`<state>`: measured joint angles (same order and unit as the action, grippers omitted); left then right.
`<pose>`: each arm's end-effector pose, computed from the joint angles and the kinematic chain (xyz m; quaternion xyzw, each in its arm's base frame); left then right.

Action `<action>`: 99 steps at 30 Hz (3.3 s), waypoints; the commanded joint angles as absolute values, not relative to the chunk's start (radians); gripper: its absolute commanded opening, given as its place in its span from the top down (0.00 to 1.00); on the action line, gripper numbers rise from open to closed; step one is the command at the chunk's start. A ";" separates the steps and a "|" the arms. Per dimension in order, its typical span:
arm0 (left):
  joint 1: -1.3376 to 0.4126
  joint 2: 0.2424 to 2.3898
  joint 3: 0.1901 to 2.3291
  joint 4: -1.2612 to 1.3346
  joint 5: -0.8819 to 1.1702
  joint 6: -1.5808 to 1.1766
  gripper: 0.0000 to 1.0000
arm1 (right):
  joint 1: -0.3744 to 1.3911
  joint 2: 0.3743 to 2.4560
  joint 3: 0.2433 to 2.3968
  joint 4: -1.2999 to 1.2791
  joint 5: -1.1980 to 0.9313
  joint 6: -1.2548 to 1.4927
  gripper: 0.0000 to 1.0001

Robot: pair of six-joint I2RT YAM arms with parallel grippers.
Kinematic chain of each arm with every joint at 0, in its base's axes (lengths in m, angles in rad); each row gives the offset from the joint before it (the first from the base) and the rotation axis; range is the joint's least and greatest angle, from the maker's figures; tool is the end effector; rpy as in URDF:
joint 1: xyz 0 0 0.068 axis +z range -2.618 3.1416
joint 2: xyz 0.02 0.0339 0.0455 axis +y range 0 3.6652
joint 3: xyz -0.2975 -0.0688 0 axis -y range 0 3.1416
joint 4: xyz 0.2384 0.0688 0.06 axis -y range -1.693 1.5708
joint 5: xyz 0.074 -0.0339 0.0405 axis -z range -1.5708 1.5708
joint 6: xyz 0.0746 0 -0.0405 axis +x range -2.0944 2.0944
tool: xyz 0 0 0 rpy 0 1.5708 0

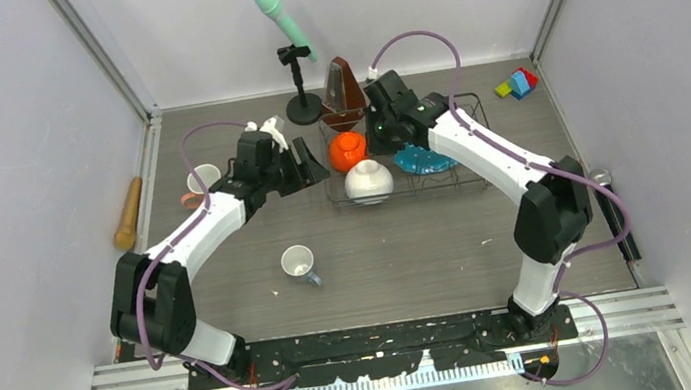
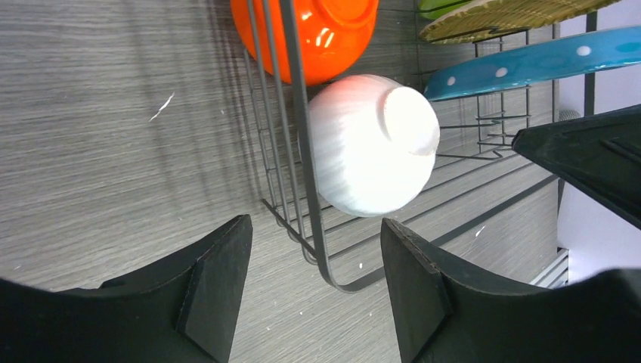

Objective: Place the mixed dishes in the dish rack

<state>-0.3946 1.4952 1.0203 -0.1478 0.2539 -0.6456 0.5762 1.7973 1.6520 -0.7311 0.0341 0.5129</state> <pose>0.3212 -0.1541 0.2692 -0.0531 0.8829 -0.3228 0.3370 0.3590 0.2302 0.3141 -0.0240 0.9399 0.1625 0.2993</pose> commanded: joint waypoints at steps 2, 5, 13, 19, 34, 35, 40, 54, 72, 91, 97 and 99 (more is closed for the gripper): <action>-0.410 1.476 1.074 -0.149 0.252 -0.618 0.35 | 0.577 1.719 1.580 -0.604 0.095 0.472 0.99; -0.413 1.473 1.078 -0.157 0.245 -0.610 0.35 | 0.571 1.736 1.591 -0.620 0.059 0.470 0.57; -0.414 1.456 1.076 -0.171 0.226 -0.598 0.35 | 0.595 1.861 1.734 -0.837 0.086 0.493 0.00; -0.414 1.454 1.074 -0.181 0.223 -0.590 0.32 | 0.633 1.961 1.830 -0.992 0.161 0.482 0.00; -0.416 1.471 1.097 -0.190 0.253 -0.563 0.29 | 0.643 1.980 1.802 -0.996 0.186 0.441 0.00; -0.417 1.479 1.105 -0.196 0.262 -0.561 0.29 | 0.643 1.965 1.779 -0.969 0.184 0.445 0.00; -0.443 1.527 1.190 -0.221 0.282 -0.548 0.31 | 0.615 1.843 1.679 -0.831 0.058 0.508 0.00; -0.515 1.819 1.502 -0.393 0.333 -0.560 0.35 | 0.522 1.653 1.441 -0.586 0.192 0.995 0.02; -0.515 1.955 1.549 -0.361 0.356 -0.603 0.47 | 0.503 1.825 1.485 -0.660 0.161 0.986 0.59; -0.514 2.045 1.557 -0.221 0.529 -0.686 0.85 | 0.491 1.832 1.469 -0.535 -0.168 0.884 1.00; -0.515 2.027 1.544 -0.213 0.563 -0.683 1.00 | 0.495 1.822 1.463 -0.509 -0.225 0.846 1.00; -0.515 1.998 1.522 -0.188 0.560 -0.684 1.00 | 0.499 1.815 1.469 -0.513 -0.229 0.831 1.00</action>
<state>-0.4854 2.0388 1.5463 -0.2058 0.4648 -0.6743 0.4889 1.8240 1.4689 -0.5934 -0.1696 0.8772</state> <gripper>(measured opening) 0.009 0.030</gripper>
